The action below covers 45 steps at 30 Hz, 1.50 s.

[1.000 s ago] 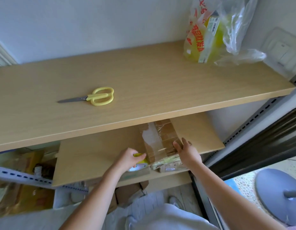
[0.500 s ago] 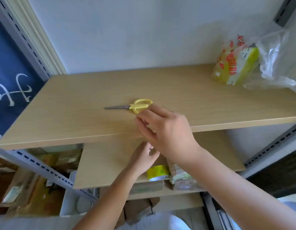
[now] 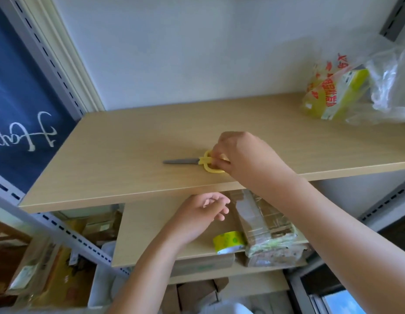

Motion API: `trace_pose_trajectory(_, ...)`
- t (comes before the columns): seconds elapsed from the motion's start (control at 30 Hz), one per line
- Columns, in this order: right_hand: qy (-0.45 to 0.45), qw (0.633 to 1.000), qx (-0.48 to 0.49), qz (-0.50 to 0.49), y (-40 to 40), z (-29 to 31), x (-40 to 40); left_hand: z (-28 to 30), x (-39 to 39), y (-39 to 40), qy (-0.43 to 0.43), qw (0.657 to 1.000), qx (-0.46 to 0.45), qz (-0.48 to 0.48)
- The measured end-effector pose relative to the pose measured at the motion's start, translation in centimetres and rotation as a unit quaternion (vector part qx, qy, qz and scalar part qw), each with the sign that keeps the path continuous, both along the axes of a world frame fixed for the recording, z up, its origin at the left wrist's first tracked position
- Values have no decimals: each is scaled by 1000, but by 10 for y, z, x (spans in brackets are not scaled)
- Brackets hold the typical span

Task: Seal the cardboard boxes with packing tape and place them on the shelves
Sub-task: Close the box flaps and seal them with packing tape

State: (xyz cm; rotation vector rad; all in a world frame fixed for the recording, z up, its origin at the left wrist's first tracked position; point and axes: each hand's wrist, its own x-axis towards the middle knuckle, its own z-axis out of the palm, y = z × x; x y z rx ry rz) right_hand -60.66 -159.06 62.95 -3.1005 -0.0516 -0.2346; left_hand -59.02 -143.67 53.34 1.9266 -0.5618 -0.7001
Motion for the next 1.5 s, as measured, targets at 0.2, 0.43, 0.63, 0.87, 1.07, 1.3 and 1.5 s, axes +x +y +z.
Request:
trace_pose_trajectory(0.2, -195, 972, 87, 97, -6, -29, -98, -60, 16, 6, 5, 998, 32, 46)
trace_pose_trajectory(0.43, 36, 943, 300, -139, -34, -198, -114, -156, 19, -26, 10, 986, 160, -48)
trace_pose_trajectory(0.63, 73, 937, 222, -259, -37, -252, -74, -167, 2, -67, 42, 985, 97, -137)
trace_pose_trajectory(0.87, 99, 938, 204, -262, -55, -260, -61, -179, -1, -63, 138, 980, 88, -117)
trace_pose_trajectory(1.07, 72, 930, 269, -240, -60, -237, -83, -176, 6, -52, 228, 959, 80, -149)
trace_pose_trajectory(1.3, 220, 885, 310, -267, -37, -219, -172, -186, 13, -55, 250, 959, 73, -107)
trace_pose_trajectory(1.5, 280, 812, 399, -320, -35, -236, -156, -194, 14, -60, 229, 964, 92, -95)
